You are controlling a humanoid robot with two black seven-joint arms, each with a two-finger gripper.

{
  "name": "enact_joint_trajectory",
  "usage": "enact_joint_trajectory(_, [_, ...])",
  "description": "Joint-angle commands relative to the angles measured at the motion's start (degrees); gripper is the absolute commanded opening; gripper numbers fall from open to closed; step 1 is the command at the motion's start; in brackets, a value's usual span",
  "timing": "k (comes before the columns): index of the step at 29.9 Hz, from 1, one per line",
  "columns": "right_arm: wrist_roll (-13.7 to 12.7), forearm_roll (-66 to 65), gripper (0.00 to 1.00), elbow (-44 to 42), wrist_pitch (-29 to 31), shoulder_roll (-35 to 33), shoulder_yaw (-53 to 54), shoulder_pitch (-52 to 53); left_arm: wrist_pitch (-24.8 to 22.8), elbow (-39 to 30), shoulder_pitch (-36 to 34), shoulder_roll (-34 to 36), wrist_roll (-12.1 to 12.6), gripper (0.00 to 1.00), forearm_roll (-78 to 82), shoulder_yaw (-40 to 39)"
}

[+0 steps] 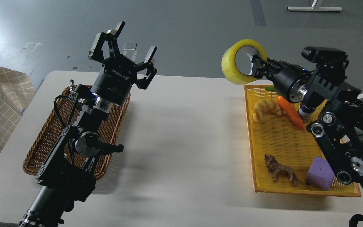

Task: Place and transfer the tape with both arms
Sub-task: 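Lift the yellow tape roll out of the tray with the right gripper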

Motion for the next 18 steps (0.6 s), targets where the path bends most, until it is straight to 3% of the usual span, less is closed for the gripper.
enact_joint_trajectory(1, [-0.18,0.00,0.28,-0.36,0.00,4.19,-3.84,-0.35,0.09,0.00,0.10,-0.01,0.03,0.98,0.00,0.01])
enact_joint_trajectory(18, [-1.32,0.00,0.29,-6.59,0.00,10.17,-15.99,0.09,0.09,0.00,0.54,0.16,-0.06,0.98,0.00,-0.08])
